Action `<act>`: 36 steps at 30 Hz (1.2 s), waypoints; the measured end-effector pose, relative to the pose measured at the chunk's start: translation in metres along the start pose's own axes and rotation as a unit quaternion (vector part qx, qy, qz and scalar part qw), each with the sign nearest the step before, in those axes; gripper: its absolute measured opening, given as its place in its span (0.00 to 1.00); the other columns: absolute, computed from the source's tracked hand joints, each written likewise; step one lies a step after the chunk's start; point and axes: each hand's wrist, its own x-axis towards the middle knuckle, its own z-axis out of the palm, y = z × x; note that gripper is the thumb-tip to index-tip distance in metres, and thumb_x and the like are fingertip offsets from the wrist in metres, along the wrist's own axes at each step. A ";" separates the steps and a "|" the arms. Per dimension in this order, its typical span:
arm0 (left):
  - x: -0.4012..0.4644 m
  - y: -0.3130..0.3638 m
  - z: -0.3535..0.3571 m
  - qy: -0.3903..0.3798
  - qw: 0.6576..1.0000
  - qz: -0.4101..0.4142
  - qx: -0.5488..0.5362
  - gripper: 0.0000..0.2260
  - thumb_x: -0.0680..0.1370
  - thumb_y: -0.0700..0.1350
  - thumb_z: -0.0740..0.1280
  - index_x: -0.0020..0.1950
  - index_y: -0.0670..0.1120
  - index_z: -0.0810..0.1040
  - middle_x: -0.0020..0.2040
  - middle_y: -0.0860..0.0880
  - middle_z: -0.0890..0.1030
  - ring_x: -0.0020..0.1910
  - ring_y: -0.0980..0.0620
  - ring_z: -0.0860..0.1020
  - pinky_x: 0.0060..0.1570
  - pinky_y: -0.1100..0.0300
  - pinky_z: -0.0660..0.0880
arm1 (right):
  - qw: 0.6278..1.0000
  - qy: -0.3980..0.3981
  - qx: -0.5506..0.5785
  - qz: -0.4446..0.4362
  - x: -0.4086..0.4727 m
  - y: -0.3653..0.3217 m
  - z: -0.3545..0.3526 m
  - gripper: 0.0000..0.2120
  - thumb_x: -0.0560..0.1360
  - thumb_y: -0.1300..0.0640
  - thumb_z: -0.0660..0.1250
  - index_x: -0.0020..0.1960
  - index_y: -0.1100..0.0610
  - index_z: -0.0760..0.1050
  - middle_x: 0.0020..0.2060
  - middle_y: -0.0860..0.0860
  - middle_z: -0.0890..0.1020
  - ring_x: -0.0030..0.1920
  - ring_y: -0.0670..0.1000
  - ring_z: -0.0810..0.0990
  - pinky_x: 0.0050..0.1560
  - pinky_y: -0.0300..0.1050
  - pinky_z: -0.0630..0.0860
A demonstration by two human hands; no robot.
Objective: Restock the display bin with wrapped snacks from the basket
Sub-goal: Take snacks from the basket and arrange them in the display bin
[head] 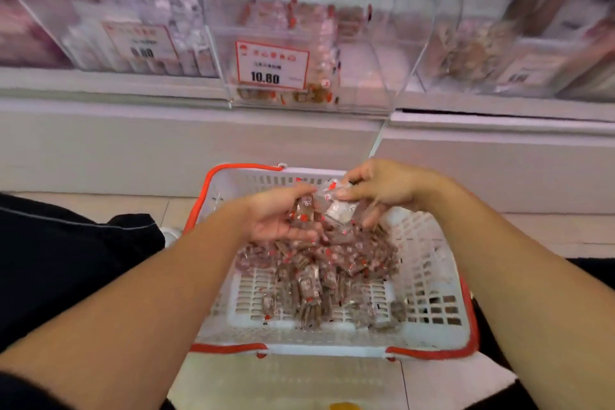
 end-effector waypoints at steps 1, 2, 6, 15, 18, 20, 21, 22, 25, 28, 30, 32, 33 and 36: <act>-0.014 0.021 0.005 -0.019 1.000 0.005 0.018 0.19 0.80 0.57 0.62 0.53 0.43 0.82 0.45 0.43 0.85 0.41 0.45 0.85 0.35 0.54 0.82 | 0.999 -0.008 -0.029 -0.020 -0.009 -0.015 -0.006 0.09 0.79 0.58 0.67 0.54 0.63 0.78 0.40 0.54 0.80 0.35 0.49 0.83 0.35 0.46 0.84; -0.030 0.042 0.010 -0.038 0.998 0.009 0.043 0.23 0.78 0.61 0.61 0.51 0.42 0.83 0.44 0.41 0.85 0.42 0.43 0.85 0.35 0.54 0.82 | 0.998 -0.023 -0.052 -0.033 -0.019 -0.030 -0.012 0.10 0.80 0.57 0.66 0.56 0.64 0.77 0.42 0.55 0.78 0.35 0.51 0.82 0.35 0.49 0.84; -0.088 0.097 0.030 -0.065 0.979 0.019 0.192 0.32 0.70 0.68 0.61 0.54 0.40 0.78 0.45 0.39 0.85 0.43 0.43 0.86 0.31 0.60 0.81 | 0.987 -0.071 -0.084 -0.113 -0.062 -0.080 -0.027 0.14 0.77 0.53 0.68 0.60 0.57 0.77 0.45 0.54 0.80 0.36 0.52 0.81 0.37 0.46 0.82; -0.119 0.132 0.052 -0.169 0.973 0.102 0.121 0.14 0.70 0.52 0.69 0.48 0.44 0.85 0.45 0.41 0.85 0.41 0.48 0.86 0.30 0.61 0.81 | 0.944 0.087 -0.027 -0.318 -0.086 -0.106 -0.037 0.13 0.66 0.57 0.76 0.50 0.53 0.83 0.36 0.53 0.85 0.36 0.50 0.82 0.38 0.41 0.80; -0.112 0.140 0.054 -0.187 0.972 0.125 0.075 0.11 0.69 0.50 0.70 0.47 0.47 0.87 0.45 0.45 0.85 0.42 0.50 0.85 0.36 0.58 0.82 | 0.927 0.156 -0.001 -0.341 -0.086 -0.106 -0.047 0.12 0.66 0.58 0.76 0.49 0.56 0.84 0.37 0.56 0.85 0.35 0.51 0.82 0.38 0.44 0.81; -0.108 0.141 0.053 -0.206 0.968 0.134 0.051 0.08 0.71 0.46 0.71 0.48 0.48 0.86 0.45 0.47 0.84 0.43 0.51 0.84 0.42 0.55 0.82 | 0.918 0.192 0.053 -0.343 -0.086 -0.105 -0.050 0.11 0.65 0.58 0.75 0.47 0.56 0.84 0.40 0.57 0.86 0.36 0.52 0.82 0.36 0.42 0.81; -0.106 0.142 0.053 -0.219 0.965 0.135 0.041 0.08 0.73 0.44 0.70 0.50 0.47 0.86 0.47 0.46 0.84 0.45 0.51 0.84 0.45 0.54 0.82 | 0.915 0.198 0.087 -0.341 -0.085 -0.104 -0.050 0.10 0.65 0.59 0.75 0.46 0.56 0.83 0.41 0.56 0.85 0.37 0.52 0.82 0.37 0.42 0.81; -0.105 0.142 0.053 -0.232 0.962 0.138 0.034 0.09 0.74 0.43 0.69 0.53 0.47 0.85 0.50 0.45 0.84 0.47 0.50 0.84 0.48 0.53 0.82 | 0.913 0.196 0.115 -0.339 -0.085 -0.104 -0.050 0.09 0.66 0.60 0.74 0.46 0.57 0.82 0.41 0.54 0.85 0.38 0.53 0.83 0.37 0.43 0.82; -0.101 0.143 0.053 -0.247 0.959 0.136 0.031 0.14 0.74 0.42 0.69 0.59 0.45 0.83 0.56 0.43 0.83 0.54 0.47 0.83 0.53 0.51 0.80 | 0.917 0.197 0.086 -0.336 -0.085 -0.106 -0.051 0.10 0.67 0.63 0.74 0.47 0.60 0.79 0.43 0.53 0.85 0.40 0.55 0.86 0.41 0.44 0.83; -0.099 0.143 0.054 -0.241 0.963 0.115 0.044 0.15 0.73 0.39 0.69 0.60 0.40 0.82 0.59 0.37 0.81 0.59 0.39 0.80 0.54 0.48 0.80 | 0.904 0.266 -0.017 -0.333 -0.085 -0.106 -0.050 0.12 0.68 0.64 0.76 0.50 0.59 0.80 0.42 0.51 0.86 0.43 0.51 0.86 0.46 0.46 0.83; -0.098 0.143 0.055 -0.239 0.963 0.105 0.066 0.15 0.73 0.38 0.69 0.60 0.40 0.81 0.60 0.34 0.80 0.58 0.38 0.81 0.51 0.49 0.82 | 0.901 0.286 -0.060 -0.322 -0.084 -0.102 -0.046 0.14 0.69 0.63 0.76 0.54 0.54 0.81 0.44 0.46 0.86 0.46 0.44 0.85 0.49 0.46 0.82; -0.098 0.143 0.056 -0.223 0.965 0.107 0.091 0.14 0.72 0.37 0.70 0.56 0.42 0.83 0.57 0.37 0.82 0.56 0.40 0.82 0.44 0.56 0.83 | 0.901 0.280 -0.069 -0.323 -0.083 -0.099 -0.042 0.19 0.71 0.63 0.75 0.59 0.48 0.79 0.51 0.43 0.85 0.52 0.38 0.83 0.51 0.41 0.81; -0.099 0.143 0.057 -0.211 0.965 0.111 0.109 0.13 0.71 0.38 0.71 0.55 0.43 0.84 0.55 0.39 0.83 0.55 0.41 0.83 0.42 0.58 0.83 | 0.900 0.275 -0.086 -0.329 -0.084 -0.098 -0.040 0.22 0.72 0.63 0.75 0.61 0.45 0.77 0.55 0.41 0.83 0.56 0.36 0.81 0.52 0.39 0.81; -0.101 0.141 0.062 -0.171 0.961 0.139 0.165 0.11 0.67 0.41 0.74 0.49 0.47 0.86 0.51 0.43 0.85 0.52 0.46 0.84 0.40 0.62 0.81 | 0.888 0.260 -0.152 -0.347 -0.084 -0.097 -0.032 0.29 0.72 0.62 0.75 0.67 0.40 0.72 0.62 0.38 0.78 0.63 0.37 0.76 0.56 0.39 0.79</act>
